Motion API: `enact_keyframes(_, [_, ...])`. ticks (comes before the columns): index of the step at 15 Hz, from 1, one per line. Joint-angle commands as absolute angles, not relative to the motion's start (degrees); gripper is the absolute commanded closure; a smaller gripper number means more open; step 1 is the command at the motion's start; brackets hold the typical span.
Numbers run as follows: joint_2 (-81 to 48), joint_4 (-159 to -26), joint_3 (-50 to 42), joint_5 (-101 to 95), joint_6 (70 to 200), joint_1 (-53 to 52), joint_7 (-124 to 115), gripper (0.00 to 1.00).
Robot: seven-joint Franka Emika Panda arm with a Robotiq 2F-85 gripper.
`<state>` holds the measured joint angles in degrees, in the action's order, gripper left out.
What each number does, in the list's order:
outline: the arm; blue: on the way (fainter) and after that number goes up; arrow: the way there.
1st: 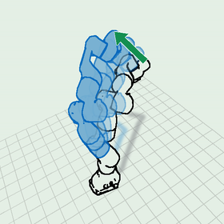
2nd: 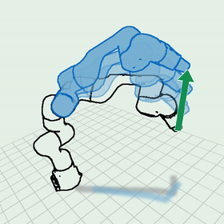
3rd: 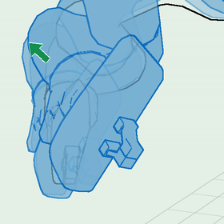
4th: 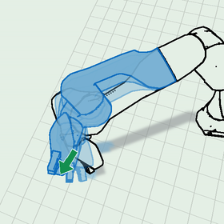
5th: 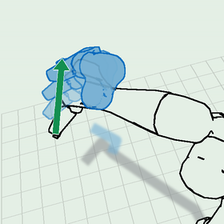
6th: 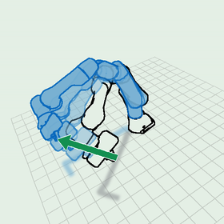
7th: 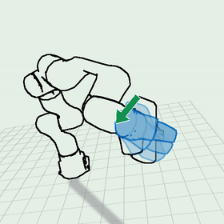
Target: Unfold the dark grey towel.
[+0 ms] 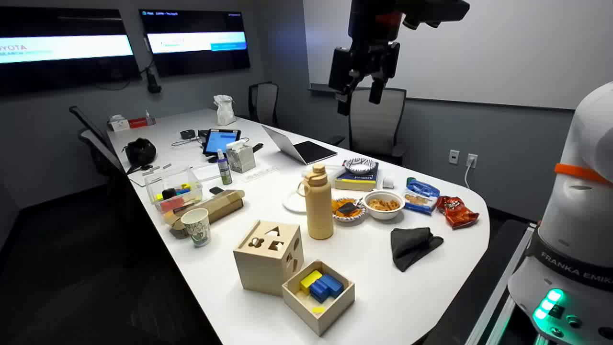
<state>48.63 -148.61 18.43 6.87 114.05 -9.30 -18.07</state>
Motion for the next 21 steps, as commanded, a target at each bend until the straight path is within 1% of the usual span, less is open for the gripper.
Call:
enact_keyframes(1, [48.55,-148.48,18.20,6.64,113.91,-9.53,-18.23,0.00])
enact_keyframes(5, [47.30,-149.80,16.89,7.35,115.95,-8.87,-17.89,0.00])
enact_keyframes(10, [41.70,-155.75,13.34,7.33,125.48,-4.78,-18.91,0.00])
enact_keyframes(13, [37.82,-159.74,11.72,6.57,132.44,-0.69,-21.50,0.00])
enact_keyframes(14, [34.45,-157.88,11.66,5.64,133.55,1.57,-23.27,0.00])
enact_keyframes(21, [20.90,-158.89,10.18,-0.99,145.95,14.59,-34.96,0.00])
